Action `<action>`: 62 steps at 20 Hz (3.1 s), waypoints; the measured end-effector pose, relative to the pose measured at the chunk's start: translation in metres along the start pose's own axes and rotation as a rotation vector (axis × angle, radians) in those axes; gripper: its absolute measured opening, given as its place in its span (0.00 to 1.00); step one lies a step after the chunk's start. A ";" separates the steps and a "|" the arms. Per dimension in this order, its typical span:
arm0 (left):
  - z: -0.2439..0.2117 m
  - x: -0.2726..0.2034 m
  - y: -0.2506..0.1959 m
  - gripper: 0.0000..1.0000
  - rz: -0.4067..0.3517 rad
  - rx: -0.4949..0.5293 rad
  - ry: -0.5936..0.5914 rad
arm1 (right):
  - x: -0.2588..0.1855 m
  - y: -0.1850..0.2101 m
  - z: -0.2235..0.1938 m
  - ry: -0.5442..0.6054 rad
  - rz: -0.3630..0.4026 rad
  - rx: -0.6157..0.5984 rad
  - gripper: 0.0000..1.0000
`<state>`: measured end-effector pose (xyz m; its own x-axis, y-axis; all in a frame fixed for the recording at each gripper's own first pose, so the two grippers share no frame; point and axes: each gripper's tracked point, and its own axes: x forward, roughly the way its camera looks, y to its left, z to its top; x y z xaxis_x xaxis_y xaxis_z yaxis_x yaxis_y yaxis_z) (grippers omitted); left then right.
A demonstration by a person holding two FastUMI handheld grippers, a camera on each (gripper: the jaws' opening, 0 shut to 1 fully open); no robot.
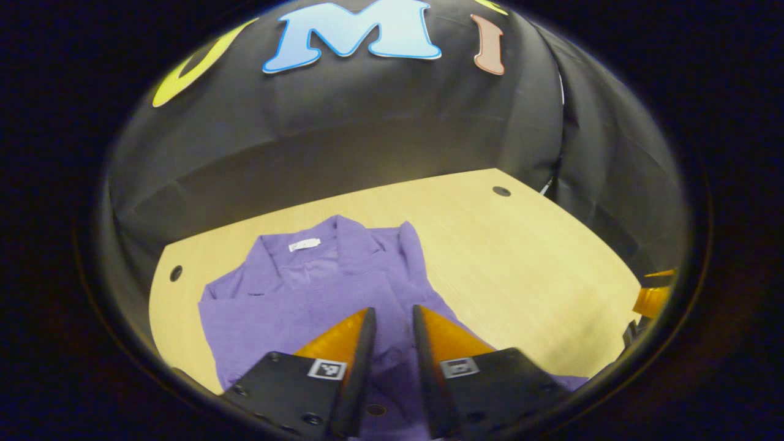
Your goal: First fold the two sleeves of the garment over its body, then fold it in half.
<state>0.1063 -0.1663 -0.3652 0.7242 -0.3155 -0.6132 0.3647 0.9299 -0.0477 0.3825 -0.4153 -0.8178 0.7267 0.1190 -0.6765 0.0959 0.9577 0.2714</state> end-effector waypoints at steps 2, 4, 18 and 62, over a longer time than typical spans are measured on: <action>0.004 -0.004 -0.002 0.56 -0.004 0.012 -0.005 | 0.001 0.004 -0.004 0.010 0.012 -0.011 0.68; 0.005 -0.006 -0.006 0.71 -0.009 0.013 -0.009 | 0.001 0.009 -0.007 0.020 0.027 -0.025 0.69; -0.130 -0.117 0.073 0.81 0.128 -0.056 0.131 | -0.003 0.055 -0.091 0.216 0.144 -0.182 0.69; -0.288 -0.208 0.077 0.07 0.133 -0.186 0.458 | -0.001 0.080 -0.204 0.673 0.112 -0.471 0.03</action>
<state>-0.1845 0.0257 -0.4685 0.4114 -0.1156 -0.9041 0.1463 0.9874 -0.0596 0.2507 -0.2853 -0.9351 0.1385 0.2086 -0.9681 -0.3563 0.9226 0.1479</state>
